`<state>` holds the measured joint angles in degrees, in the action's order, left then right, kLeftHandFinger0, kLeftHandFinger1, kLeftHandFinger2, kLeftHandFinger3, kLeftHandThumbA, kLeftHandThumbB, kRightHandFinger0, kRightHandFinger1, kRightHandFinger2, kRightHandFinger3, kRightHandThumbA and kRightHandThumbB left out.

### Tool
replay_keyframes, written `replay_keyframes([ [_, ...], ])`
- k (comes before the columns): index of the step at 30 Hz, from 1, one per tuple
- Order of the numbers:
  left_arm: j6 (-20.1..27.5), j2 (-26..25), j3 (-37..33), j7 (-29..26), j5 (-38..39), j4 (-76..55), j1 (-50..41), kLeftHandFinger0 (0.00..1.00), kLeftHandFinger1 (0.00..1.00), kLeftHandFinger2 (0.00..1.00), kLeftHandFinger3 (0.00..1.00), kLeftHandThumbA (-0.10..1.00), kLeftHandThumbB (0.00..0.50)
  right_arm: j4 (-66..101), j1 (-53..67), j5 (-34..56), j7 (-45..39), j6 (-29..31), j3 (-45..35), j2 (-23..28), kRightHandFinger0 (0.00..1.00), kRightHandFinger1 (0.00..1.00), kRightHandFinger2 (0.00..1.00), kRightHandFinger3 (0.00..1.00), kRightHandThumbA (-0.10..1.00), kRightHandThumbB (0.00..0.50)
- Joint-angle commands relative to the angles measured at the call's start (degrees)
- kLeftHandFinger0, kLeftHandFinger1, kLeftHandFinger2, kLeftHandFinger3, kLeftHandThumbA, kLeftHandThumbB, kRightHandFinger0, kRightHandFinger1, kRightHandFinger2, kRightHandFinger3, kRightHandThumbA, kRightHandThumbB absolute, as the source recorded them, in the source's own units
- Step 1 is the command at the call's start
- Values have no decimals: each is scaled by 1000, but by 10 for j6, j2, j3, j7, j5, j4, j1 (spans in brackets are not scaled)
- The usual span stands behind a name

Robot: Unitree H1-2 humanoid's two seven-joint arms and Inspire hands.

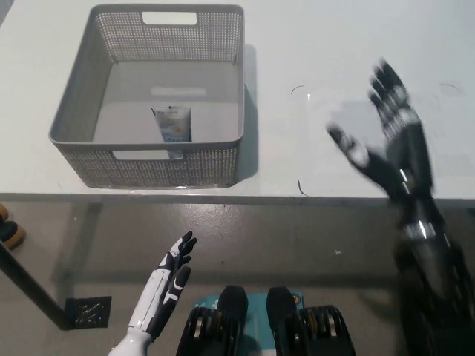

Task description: Use the right hand to pick up a shampoo and place it into a container on the left side

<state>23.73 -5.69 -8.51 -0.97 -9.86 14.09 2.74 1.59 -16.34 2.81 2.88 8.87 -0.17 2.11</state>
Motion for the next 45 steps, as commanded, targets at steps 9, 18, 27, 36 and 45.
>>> replay_keyframes([
  [9, 32, 11, 7, -21, 9, -1, -17, 1000, 1000, 1000, 1000, 1000, 285, -18, 193, 72, -62, 104, 37, -39, 1000, 1000, 1000, 1000, 1000, 141],
  [18, 32, 13, 15, -30, 8, 2, -19, 1000, 1000, 1000, 1000, 1000, 255, -81, 213, 73, -90, 110, 60, -40, 1000, 1000, 1000, 1000, 1000, 99],
  [27, 32, 13, 10, -31, 11, 18, -23, 1000, 1000, 1000, 1000, 1000, 275, -113, 200, 55, -89, 118, 58, -44, 1000, 1000, 1000, 1000, 1000, 82],
  [36, 32, 10, 7, -37, 2, 18, -30, 1000, 1000, 1000, 1000, 1000, 262, -116, 204, 32, -81, 116, 60, -44, 1000, 1000, 1000, 1000, 981, 166],
  [45, 32, 11, 5, -31, 3, 14, -37, 1000, 1000, 1000, 1000, 1000, 250, -115, 205, 29, -84, 114, 61, -40, 1000, 1000, 1000, 1000, 931, 199],
])
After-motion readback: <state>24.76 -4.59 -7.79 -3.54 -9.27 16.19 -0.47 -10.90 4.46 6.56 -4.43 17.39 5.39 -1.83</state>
